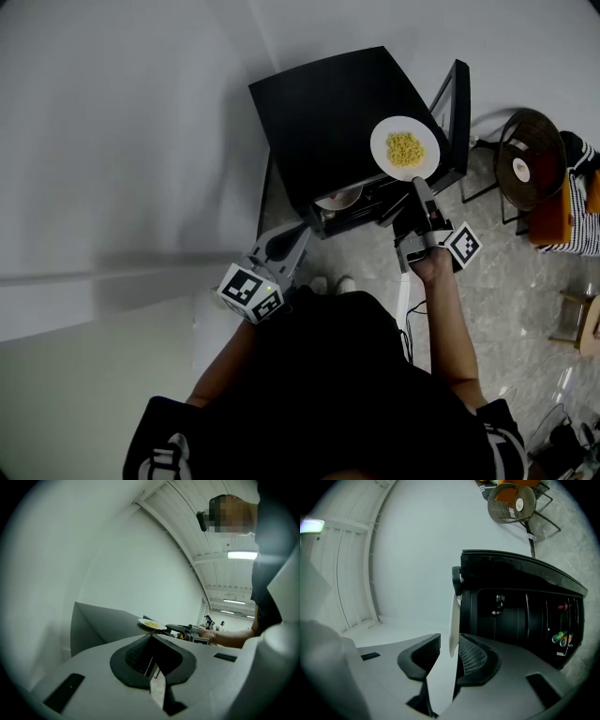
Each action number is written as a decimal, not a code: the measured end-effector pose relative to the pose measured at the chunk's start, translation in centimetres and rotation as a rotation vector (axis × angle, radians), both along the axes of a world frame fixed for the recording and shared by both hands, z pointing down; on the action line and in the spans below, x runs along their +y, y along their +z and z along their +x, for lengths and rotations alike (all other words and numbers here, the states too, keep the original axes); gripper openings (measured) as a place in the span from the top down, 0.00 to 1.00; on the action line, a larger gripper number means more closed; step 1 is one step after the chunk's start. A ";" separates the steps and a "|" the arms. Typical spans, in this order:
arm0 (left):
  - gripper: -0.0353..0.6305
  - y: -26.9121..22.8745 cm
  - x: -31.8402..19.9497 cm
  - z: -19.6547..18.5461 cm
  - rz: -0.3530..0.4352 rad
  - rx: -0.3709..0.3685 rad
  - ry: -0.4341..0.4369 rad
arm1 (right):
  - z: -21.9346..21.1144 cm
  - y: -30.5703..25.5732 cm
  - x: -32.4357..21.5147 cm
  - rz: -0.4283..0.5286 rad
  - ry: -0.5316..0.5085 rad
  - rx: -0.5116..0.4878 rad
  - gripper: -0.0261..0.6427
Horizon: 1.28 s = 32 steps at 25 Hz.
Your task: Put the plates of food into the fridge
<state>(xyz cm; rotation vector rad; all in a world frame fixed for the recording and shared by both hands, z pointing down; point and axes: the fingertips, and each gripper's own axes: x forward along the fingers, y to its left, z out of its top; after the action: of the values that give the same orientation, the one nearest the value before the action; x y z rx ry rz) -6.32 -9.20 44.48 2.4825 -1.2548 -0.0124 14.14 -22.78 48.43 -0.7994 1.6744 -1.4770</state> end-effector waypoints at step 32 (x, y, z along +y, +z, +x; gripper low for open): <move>0.91 0.9 0.7 -1.5 -0.045 0.044 0.009 | 0.4 0.6 1.5 -0.131 0.008 -0.057 0.89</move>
<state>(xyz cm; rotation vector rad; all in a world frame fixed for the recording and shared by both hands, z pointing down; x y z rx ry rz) -7.81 -8.49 45.38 2.4364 -1.2123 -0.0358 14.56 -21.24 48.99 -0.8251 1.5426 -1.6019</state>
